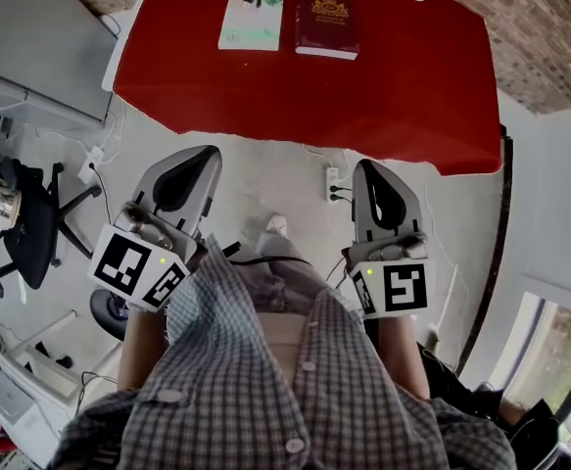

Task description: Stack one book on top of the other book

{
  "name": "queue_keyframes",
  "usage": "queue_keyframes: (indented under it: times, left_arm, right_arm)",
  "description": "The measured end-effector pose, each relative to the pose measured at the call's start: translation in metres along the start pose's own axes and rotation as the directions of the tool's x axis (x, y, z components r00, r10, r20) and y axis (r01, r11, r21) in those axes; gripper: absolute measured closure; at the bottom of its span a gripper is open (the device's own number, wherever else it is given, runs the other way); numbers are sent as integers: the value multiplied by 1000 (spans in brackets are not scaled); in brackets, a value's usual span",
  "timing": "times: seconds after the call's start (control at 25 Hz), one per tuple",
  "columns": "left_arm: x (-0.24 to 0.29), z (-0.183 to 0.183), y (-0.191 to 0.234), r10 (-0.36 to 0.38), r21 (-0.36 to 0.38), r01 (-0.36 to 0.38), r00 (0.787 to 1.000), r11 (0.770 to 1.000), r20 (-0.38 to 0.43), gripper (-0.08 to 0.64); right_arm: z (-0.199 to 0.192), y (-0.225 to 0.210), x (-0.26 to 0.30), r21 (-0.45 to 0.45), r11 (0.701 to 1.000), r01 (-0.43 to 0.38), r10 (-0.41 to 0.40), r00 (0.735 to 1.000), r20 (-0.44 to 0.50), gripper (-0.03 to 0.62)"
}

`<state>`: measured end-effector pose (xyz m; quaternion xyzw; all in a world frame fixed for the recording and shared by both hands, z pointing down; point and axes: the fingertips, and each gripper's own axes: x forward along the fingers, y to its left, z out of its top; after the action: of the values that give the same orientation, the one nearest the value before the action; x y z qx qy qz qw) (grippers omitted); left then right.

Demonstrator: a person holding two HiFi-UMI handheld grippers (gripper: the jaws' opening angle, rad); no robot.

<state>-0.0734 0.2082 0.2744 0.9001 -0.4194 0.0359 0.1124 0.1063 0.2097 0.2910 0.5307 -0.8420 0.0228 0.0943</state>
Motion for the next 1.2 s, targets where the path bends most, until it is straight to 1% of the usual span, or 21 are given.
queue_keyframes:
  times: [0.24, 0.6, 0.72, 0.96, 1.2]
  left_arm:
    - [11, -4, -4, -13, -6, 12, 1000, 1000, -21, 552]
    - [22, -5, 1, -23, -8, 23, 999, 1000, -33, 552]
    - [30, -4, 8, -34, -9, 34, 999, 999, -36, 552]
    - [51, 4, 28, -62, -12, 61, 998, 998, -26, 552]
    - [73, 18, 53, -98, -5, 98, 995, 995, -16, 552]
  right_arm:
    - [-6, -10, 1, 15, 1000, 14, -14, 1000, -10, 586]
    - [-13, -18, 4, 8, 999, 34, -34, 999, -37, 586]
    - [-9, -21, 10, -5, 999, 46, -46, 999, -29, 586]
    - [-10, -33, 28, -11, 996, 85, -85, 994, -63, 586]
    - [6, -34, 59, -22, 994, 110, -111, 993, -38, 586]
